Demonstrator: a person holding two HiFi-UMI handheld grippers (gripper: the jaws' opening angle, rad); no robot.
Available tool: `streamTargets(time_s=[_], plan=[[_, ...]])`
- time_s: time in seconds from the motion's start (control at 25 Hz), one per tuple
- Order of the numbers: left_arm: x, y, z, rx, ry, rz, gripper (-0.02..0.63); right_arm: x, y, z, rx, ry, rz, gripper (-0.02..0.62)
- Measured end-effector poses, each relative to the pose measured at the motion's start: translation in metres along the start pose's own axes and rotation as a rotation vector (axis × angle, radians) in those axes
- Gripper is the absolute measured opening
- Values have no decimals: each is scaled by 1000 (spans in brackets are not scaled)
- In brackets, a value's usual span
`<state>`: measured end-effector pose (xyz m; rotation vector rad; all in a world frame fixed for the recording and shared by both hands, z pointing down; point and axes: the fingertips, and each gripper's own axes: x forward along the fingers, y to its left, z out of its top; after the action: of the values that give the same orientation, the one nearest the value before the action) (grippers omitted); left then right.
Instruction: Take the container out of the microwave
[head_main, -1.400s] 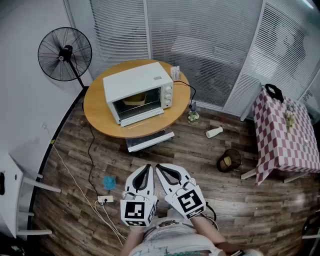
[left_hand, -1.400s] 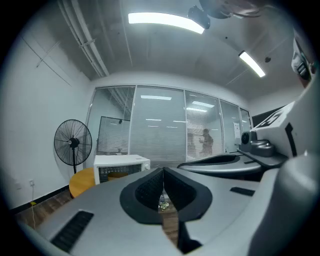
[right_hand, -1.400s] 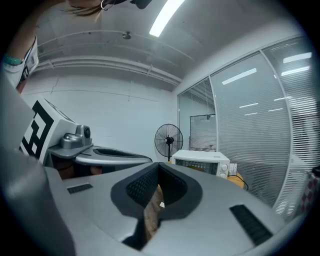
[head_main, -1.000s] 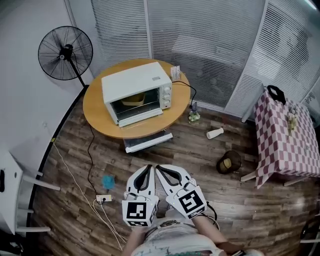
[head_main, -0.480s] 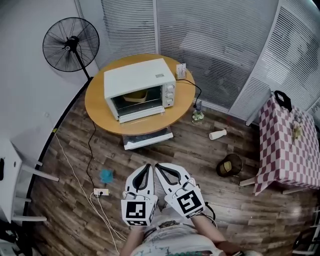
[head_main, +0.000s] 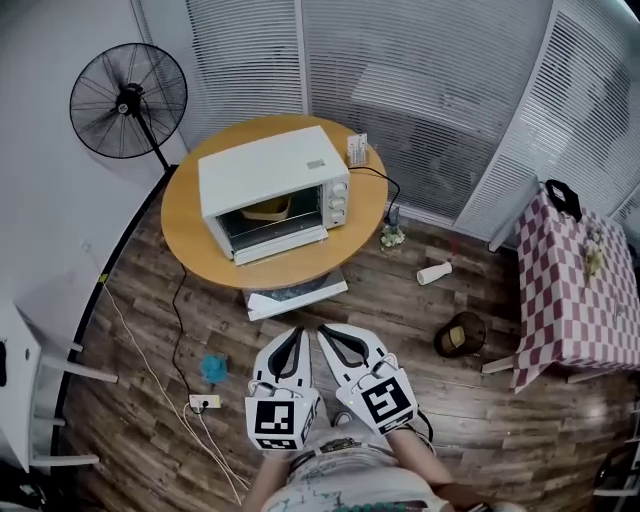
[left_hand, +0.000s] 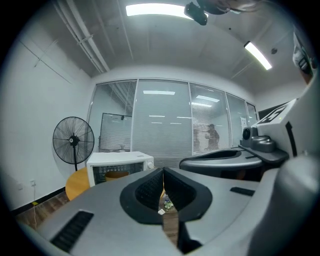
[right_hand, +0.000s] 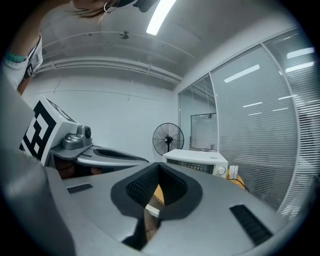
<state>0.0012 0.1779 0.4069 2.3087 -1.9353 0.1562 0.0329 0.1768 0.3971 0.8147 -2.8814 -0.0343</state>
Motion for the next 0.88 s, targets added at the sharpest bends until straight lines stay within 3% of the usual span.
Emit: streamTargets(time_s=[0.36,0.88], plan=[[69,28,23,32,-19,-100,14,54,-45,9,-6,-5,-69,-8],[110,80,25,17,-1,-118,14,120,-62,13,2,31,-70,-8]])
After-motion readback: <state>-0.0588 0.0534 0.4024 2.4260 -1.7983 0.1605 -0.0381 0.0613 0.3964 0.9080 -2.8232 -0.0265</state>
